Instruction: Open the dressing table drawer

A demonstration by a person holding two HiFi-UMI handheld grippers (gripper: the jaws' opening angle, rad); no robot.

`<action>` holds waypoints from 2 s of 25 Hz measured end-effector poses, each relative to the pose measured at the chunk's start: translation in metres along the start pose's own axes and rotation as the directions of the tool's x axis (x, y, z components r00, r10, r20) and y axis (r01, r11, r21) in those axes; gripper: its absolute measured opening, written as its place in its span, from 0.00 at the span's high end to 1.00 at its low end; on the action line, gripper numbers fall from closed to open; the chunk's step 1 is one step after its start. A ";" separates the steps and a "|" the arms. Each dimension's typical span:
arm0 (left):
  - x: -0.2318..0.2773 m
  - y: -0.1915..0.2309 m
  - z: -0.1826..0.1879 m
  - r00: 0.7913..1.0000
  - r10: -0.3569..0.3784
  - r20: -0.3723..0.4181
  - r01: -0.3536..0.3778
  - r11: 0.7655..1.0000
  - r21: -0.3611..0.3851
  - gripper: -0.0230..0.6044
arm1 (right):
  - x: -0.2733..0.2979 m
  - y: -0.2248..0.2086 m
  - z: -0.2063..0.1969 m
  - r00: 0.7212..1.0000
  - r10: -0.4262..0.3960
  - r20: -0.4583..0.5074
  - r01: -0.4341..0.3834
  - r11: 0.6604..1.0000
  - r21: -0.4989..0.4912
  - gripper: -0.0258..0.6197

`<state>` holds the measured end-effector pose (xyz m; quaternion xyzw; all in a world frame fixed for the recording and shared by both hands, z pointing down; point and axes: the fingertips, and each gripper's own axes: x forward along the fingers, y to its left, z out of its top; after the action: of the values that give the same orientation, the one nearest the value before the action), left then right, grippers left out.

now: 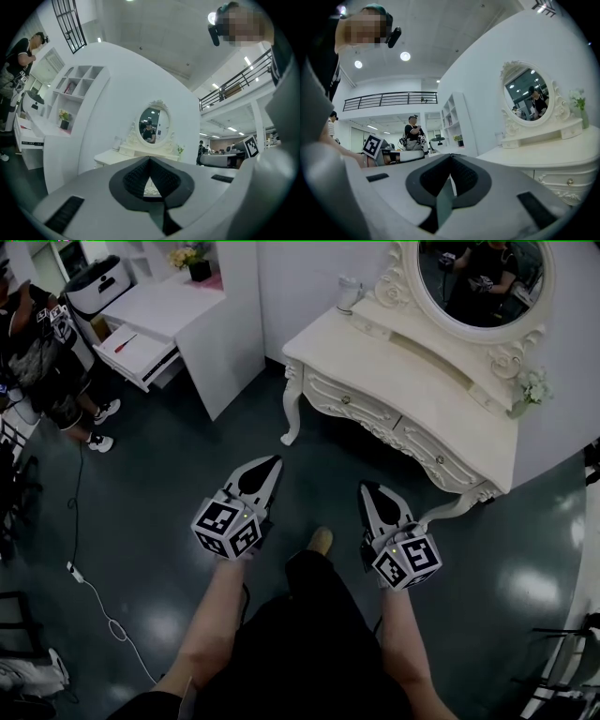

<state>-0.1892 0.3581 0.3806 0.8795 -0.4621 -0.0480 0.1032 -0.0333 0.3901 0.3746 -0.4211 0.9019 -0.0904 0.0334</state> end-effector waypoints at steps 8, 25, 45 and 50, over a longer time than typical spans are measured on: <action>0.075 0.036 0.010 1.000 -0.020 -0.014 0.020 1.000 0.000 0.94 | 0.065 -0.061 0.014 1.000 -0.009 0.019 0.008 0.999 0.031 0.95; 0.249 0.094 0.014 0.997 -0.027 -0.068 0.027 1.000 -0.011 0.94 | 0.179 -0.200 0.035 1.000 0.012 -0.020 -0.011 0.999 0.043 0.95; 0.398 0.120 0.008 0.984 -0.142 -0.104 0.142 0.990 -0.005 0.94 | 0.252 -0.301 0.042 0.998 -0.030 -0.051 0.033 0.999 0.041 0.95; 0.441 0.132 0.005 0.974 -0.193 -0.119 0.193 0.981 -0.014 0.94 | 0.277 -0.330 0.044 0.997 -0.061 -0.052 0.064 0.996 0.058 0.95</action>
<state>-0.0459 -0.0782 0.4110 0.9214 -0.3674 -0.0052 0.1266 0.0431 -0.0356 0.3989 -0.4456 0.8857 -0.1288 0.0206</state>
